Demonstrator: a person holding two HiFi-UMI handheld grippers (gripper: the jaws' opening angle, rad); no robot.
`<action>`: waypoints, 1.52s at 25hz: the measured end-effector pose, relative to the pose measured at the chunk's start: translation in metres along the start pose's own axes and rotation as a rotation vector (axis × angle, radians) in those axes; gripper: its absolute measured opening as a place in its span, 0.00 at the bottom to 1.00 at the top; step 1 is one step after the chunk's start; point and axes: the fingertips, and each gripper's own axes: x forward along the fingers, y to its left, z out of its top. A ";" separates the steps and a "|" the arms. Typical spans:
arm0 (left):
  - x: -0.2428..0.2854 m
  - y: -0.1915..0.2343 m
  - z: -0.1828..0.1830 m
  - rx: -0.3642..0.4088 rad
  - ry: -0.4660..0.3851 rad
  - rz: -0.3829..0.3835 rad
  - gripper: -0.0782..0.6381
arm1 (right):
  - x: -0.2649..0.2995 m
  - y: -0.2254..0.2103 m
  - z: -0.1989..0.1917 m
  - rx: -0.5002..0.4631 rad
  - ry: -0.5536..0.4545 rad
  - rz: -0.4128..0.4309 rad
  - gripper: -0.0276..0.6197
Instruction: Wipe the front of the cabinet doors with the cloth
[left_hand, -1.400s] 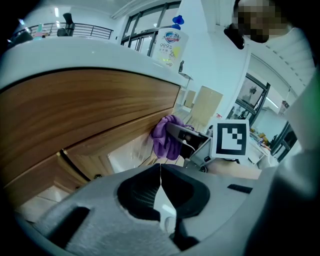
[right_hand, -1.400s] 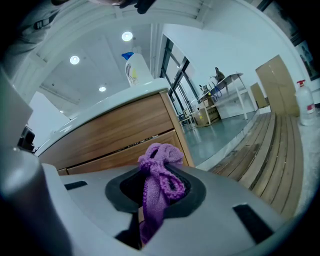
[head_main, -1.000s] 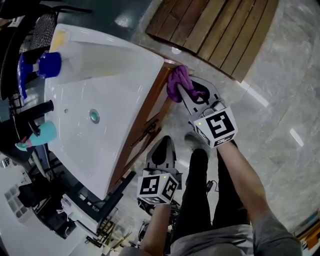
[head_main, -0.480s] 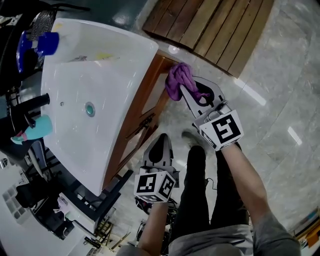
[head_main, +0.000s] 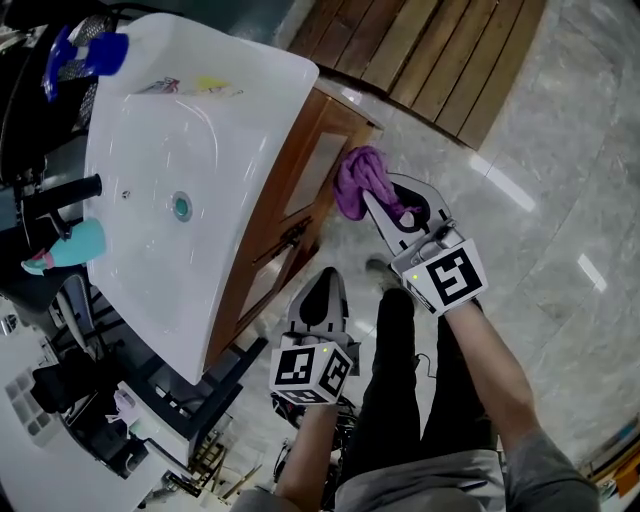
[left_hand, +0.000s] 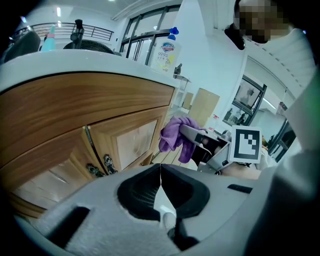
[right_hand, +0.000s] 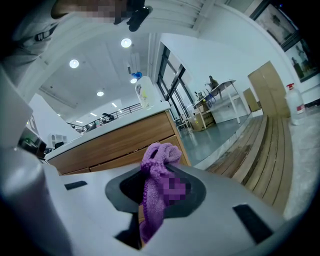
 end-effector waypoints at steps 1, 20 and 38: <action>-0.001 0.002 -0.001 -0.001 0.000 0.001 0.12 | -0.001 0.004 -0.002 -0.003 0.004 0.007 0.14; -0.010 0.037 -0.026 -0.008 0.014 0.001 0.12 | 0.014 0.074 -0.087 -0.015 0.132 0.083 0.14; -0.013 0.071 -0.034 0.004 0.032 -0.026 0.12 | 0.058 0.102 -0.139 0.001 0.161 0.074 0.14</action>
